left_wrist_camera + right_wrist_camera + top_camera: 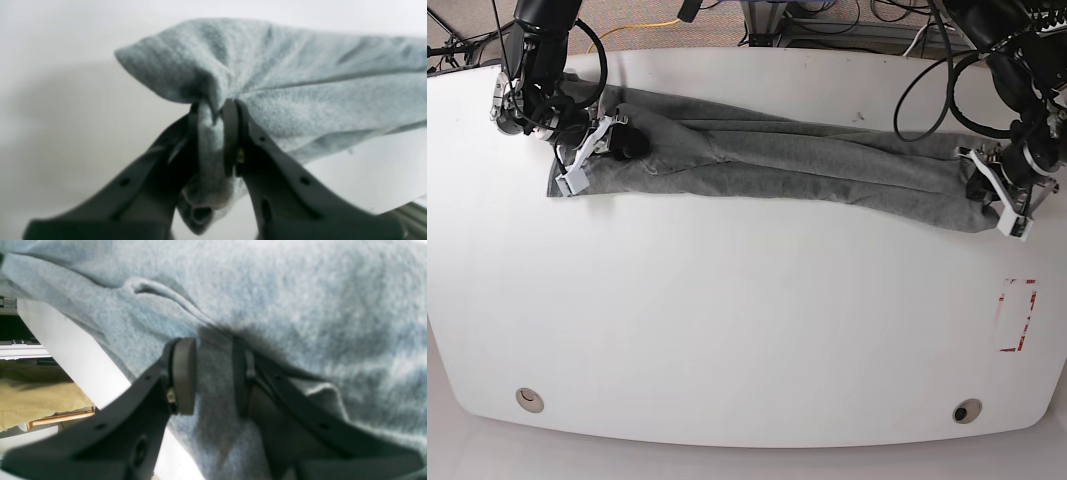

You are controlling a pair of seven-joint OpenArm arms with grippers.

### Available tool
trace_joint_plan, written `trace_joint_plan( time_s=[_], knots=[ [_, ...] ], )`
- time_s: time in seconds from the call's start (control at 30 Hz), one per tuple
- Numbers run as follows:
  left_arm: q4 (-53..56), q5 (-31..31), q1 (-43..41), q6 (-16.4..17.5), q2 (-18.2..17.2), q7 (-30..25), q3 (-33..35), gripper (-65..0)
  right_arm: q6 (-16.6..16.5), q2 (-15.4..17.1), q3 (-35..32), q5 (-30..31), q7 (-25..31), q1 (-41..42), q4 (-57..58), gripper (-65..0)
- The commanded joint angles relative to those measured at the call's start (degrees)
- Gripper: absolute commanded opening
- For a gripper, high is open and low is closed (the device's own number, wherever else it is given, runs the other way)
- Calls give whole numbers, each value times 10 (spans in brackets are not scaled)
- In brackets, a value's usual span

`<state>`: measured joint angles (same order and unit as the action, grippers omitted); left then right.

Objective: Fold the T-shirt properly
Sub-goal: 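Move the left gripper to the strip's middle and grasp it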

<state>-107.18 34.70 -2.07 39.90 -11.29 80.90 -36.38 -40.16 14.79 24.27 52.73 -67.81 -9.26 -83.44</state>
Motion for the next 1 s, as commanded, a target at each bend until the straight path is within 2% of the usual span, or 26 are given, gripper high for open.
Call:
trace_joint_plan(
  time_s=[0.0,0.33,0.53,0.63,0.77,0.97],
  knots=[
    [-44,16,-8,1,10,-9,40,-603,2,9,1,-20,-12,2,-4,-461],
    [-60,14,-16,1,64,-9,228,-601,2,9,0,-20,-12,2,-3,-461],
    [-57,11,5,1,107,-9,268,-601,2,9,0,-20,-12,2,-3,-461],
    [-57,-13,10,1,123,-9,292,-601,2,9,0,-20,-12,2,-3,-461],
    [-57,-49,20,1,137,-9,334,-600,2,9,0,-20,-12,3,-3,-461],
    [-56,-66,33,1,160,-9,387,-600,2,2,0,-20,-12,3,-3,-461]
  ],
)
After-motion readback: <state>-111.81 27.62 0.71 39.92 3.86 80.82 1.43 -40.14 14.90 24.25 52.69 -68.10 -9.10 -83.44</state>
